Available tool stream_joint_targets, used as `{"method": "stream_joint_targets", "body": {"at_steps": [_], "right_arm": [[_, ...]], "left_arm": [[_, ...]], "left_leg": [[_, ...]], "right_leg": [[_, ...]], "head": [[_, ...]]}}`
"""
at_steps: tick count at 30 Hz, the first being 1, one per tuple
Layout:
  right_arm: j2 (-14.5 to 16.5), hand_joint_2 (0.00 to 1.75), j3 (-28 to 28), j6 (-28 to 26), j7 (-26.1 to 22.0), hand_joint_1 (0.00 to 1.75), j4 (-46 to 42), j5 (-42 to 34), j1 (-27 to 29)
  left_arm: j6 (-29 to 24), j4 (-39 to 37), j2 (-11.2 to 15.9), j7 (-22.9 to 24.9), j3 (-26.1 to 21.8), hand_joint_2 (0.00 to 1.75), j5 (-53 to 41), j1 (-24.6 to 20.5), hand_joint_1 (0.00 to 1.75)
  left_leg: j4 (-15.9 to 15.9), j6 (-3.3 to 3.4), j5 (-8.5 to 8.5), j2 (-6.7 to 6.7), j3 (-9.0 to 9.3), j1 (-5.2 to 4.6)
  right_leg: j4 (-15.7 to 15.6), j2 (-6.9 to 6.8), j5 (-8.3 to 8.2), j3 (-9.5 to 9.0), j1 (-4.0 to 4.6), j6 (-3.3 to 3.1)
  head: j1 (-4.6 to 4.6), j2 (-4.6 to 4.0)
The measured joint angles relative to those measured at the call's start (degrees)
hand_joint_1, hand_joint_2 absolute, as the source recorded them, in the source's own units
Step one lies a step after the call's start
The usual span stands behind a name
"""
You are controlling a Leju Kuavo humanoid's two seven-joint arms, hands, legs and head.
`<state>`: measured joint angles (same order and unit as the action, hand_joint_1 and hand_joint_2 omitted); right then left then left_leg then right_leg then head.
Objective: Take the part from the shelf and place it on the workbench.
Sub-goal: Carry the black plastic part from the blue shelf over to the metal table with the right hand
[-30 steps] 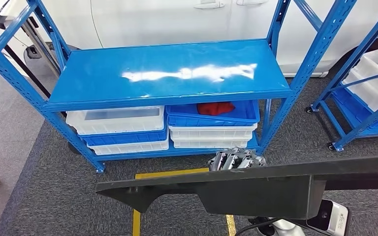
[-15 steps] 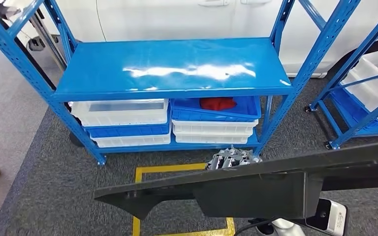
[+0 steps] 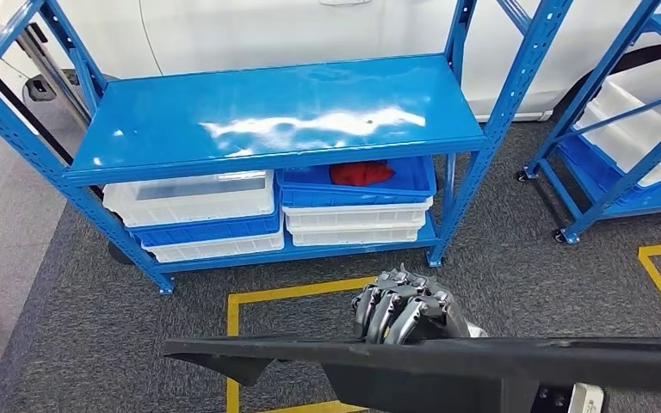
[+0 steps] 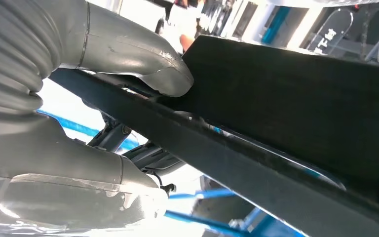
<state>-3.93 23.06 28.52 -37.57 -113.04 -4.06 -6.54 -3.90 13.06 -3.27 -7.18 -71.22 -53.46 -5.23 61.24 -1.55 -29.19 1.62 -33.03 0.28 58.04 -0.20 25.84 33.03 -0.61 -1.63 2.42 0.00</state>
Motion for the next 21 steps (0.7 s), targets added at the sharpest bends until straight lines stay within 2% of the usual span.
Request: {"method": "stream_joint_targets", "body": {"at_steps": [2,3,4,5,6,7,8,9,10,12,13,14,15,16,17,18,19,20,21], "right_arm": [[0.03,1.75,0.00,-0.33,0.00,1.75,-0.61,0.54,0.14],[0.04,1.75,0.00,-0.42,0.00,1.75,-0.79,0.68,0.26],[0.04,1.75,0.00,-0.50,0.00,1.75,-0.91,0.78,0.39],[0.04,1.75,0.00,-0.62,0.00,1.75,-1.03,0.89,0.48],[0.04,1.75,0.00,-0.88,0.00,1.75,-1.21,1.11,0.53],[0.04,1.75,0.01,-1.29,0.00,1.75,-1.48,1.40,0.55],[0.03,1.75,0.05,-1.87,0.00,1.75,-1.85,1.80,0.55],[0.03,1.75,0.19,-2.74,0.00,1.75,-2.35,2.35,0.60],[0.01,1.75,0.42,-3.76,0.00,1.75,-2.90,2.96,0.70],[-0.10,1.75,1.21,-6.23,0.00,1.75,-4.19,4.26,1.06],[-0.23,1.75,1.67,-7.46,0.00,1.75,-4.87,4.74,1.22],[-0.41,1.75,2.14,-8.53,0.00,1.75,-5.48,5.09,1.24],[-0.58,1.75,2.56,-9.38,0.00,1.75,-5.94,5.28,1.20],[-0.76,1.75,2.94,-9.93,0.00,1.75,-6.21,5.39,1.17],[-0.92,1.75,3.26,-10.24,0.00,1.75,-6.34,5.47,1.17],[-1.07,1.75,3.55,-10.42,0.00,1.75,-6.39,5.52,1.22],[-1.23,1.75,3.84,-10.52,0.00,1.75,-6.43,5.58,1.29],[-1.40,1.75,4.10,-10.57,0.00,1.75,-6.52,5.63,1.32],[-1.53,1.75,4.32,-10.62,0.00,1.75,-6.66,5.66,1.33]], "left_arm": [[-0.35,0.01,0.05,-0.16,0.00,1.75,-0.15,0.02,0.00],[-0.42,0.01,0.07,-0.19,0.00,1.75,-0.17,0.06,0.00],[-0.45,0.01,0.08,-0.21,0.00,1.75,-0.19,0.08,0.00],[-0.45,0.01,0.08,-0.27,0.01,1.75,-0.24,0.10,0.00],[-0.46,0.01,0.09,-0.38,0.03,1.75,-0.34,0.10,0.00],[-0.49,0.01,0.14,-0.52,0.05,1.75,-0.53,0.10,0.00],[-0.51,0.00,0.22,-0.67,0.10,1.75,-0.80,0.10,0.00],[-0.51,-0.01,0.33,-0.77,0.16,1.75,-1.14,0.11,0.00],[-0.49,-0.01,0.45,-0.79,0.26,1.75,-1.53,0.14,0.00],[-0.33,-0.01,0.69,-0.73,0.54,1.75,-2.40,0.13,0.00],[-0.26,-0.01,0.78,-0.69,0.75,1.75,-2.80,0.07,0.00],[-0.18,-0.01,0.85,-0.67,0.97,1.75,-3.11,0.00,0.00],[-0.13,-0.01,0.85,-0.68,1.20,1.75,-3.34,-0.03,0.00],[-0.07,-0.01,0.87,-0.67,1.42,1.75,-3.49,0.00,0.00],[-0.02,0.00,0.90,-0.67,1.58,1.75,-3.57,0.10,0.00],[0.02,-0.01,0.92,-0.65,1.70,1.75,-3.62,0.21,0.00],[0.05,-0.01,0.96,-0.63,1.78,1.75,-3.63,0.26,0.00],[0.08,-0.01,0.98,-0.63,1.86,1.75,-3.63,0.25,0.00],[0.10,-0.02,0.99,-0.62,1.92,1.75,-3.63,0.19,0.00]], "left_leg": [[7.71,-0.40,-4.08,-0.90,-3.27,0.12],[11.24,-0.47,-5.40,-1.01,-4.81,0.14],[13.06,-0.44,-5.66,-1.05,-5.58,0.15],[12.43,-0.33,-4.70,-1.12,-5.20,0.15],[9.41,-0.12,-2.76,-1.45,-3.68,0.16],[5.03,0.18,-0.56,-2.31,-1.55,0.16],[0.89,0.51,0.97,-3.53,0.47,0.19],[-2.11,0.78,1.87,-4.55,1.86,0.19],[-3.61,0.98,2.06,-5.19,2.50,0.14],[-4.25,1.35,2.13,-4.66,2.69,0.08],[-4.61,1.65,2.41,-4.05,2.78,0.16],[-5.00,2.03,2.71,-3.43,2.90,0.26],[-5.39,2.36,2.99,-2.74,2.94,0.37],[-5.54,2.56,3.11,-2.04,2.93,0.32],[-5.57,2.69,3.14,-1.37,2.85,0.24],[-5.53,2.73,3.14,-0.62,2.74,0.17],[-5.45,2.73,3.12,0.12,2.65,0.12],[-5.36,2.70,3.07,0.83,2.59,0.10],[-5.23,2.63,2.99,1.47,2.58,0.09]], "right_leg": [[0.02,0.81,-0.22,0.29,-0.01,-0.24],[0.06,1.26,-0.30,0.42,0.01,-0.26],[0.11,1.77,-0.36,0.50,0.02,-0.24],[0.17,2.33,-0.41,0.53,0.03,-0.19],[0.22,2.93,-0.46,0.51,0.04,-0.12],[0.26,3.51,-0.50,0.47,0.05,-0.05],[0.32,4.07,-0.57,0.51,0.12,0.12],[0.35,4.63,-0.69,0.64,0.12,0.37],[0.34,5.16,-0.84,0.85,0.05,0.71],[0.14,6.18,-1.23,1.21,-0.09,1.56],[0.25,5.78,-1.17,1.37,-0.07,1.89],[0.93,4.67,-0.61,1.73,0.03,2.14],[2.65,3.22,0.62,2.53,0.15,2.31],[5.49,1.70,2.41,3.81,0.13,2.41],[9.19,0.89,4.40,5.52,0.09,2.55],[12.79,0.63,5.94,7.17,-0.02,2.71],[15.12,0.54,6.57,8.18,-0.12,2.85],[15.42,0.43,6.10,8.18,-0.20,2.95],[13.37,0.16,4.66,6.96,-0.25,2.98]], "head": [[0.00,0.00],[0.00,0.00],[0.01,0.00],[0.01,0.00],[0.01,0.00],[0.01,0.00],[0.00,0.00],[0.00,0.00],[0.00,0.00],[0.00,0.00],[0.00,0.00],[-0.01,0.00],[-0.01,0.00],[-0.01,0.00],[-0.01,0.00],[-0.01,0.00],[-0.01,0.00],[-0.01,0.00],[-0.01,0.00]]}}
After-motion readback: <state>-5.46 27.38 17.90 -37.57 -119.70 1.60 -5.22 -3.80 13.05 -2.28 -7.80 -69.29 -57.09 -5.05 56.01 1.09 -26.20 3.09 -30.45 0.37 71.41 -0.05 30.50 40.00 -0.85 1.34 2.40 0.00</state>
